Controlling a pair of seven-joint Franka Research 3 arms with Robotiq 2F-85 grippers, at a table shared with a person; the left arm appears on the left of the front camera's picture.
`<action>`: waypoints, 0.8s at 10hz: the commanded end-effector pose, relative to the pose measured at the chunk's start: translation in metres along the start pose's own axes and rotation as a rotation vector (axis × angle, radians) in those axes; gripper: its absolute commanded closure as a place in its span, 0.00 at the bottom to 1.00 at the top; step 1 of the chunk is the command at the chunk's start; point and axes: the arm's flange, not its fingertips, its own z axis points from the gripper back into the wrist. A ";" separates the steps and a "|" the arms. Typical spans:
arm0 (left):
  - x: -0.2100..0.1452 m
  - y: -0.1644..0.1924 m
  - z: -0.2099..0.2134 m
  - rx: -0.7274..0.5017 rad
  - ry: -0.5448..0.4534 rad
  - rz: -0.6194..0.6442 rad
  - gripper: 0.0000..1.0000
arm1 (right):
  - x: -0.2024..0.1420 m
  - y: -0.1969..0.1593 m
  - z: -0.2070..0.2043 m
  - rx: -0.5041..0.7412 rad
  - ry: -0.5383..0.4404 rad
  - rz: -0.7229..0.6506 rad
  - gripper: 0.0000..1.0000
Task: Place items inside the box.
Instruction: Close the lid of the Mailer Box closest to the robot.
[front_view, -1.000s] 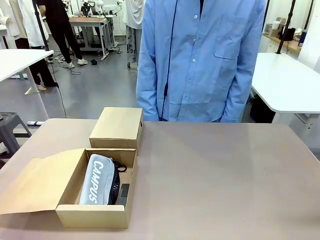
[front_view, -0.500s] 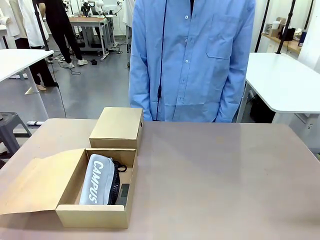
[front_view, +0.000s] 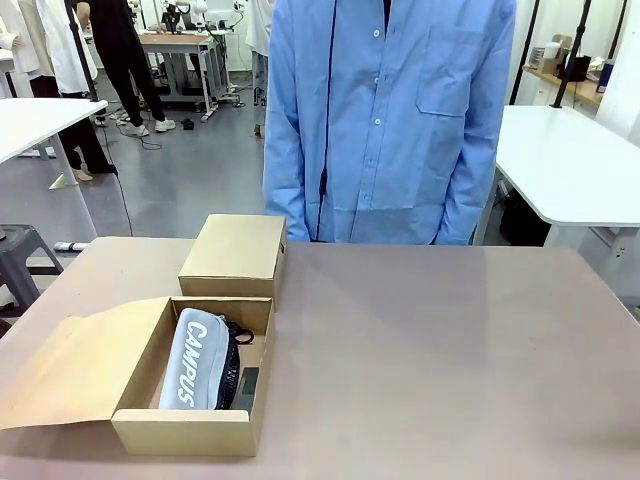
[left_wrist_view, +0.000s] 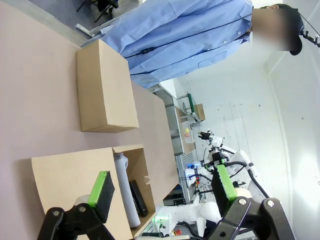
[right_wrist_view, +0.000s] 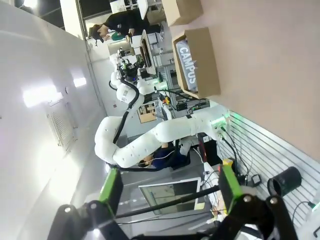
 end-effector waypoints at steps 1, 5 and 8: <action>-0.001 -0.001 0.000 -0.015 -0.004 -0.020 0.00 | 0.001 0.006 0.004 0.007 0.001 -0.019 0.00; -0.063 -0.076 -0.097 -0.215 0.394 -0.566 0.00 | 0.001 0.006 0.004 0.007 0.001 -0.019 0.00; -0.103 -0.061 -0.119 -0.205 0.460 -1.178 0.00 | 0.001 0.006 0.004 0.007 0.001 -0.019 0.00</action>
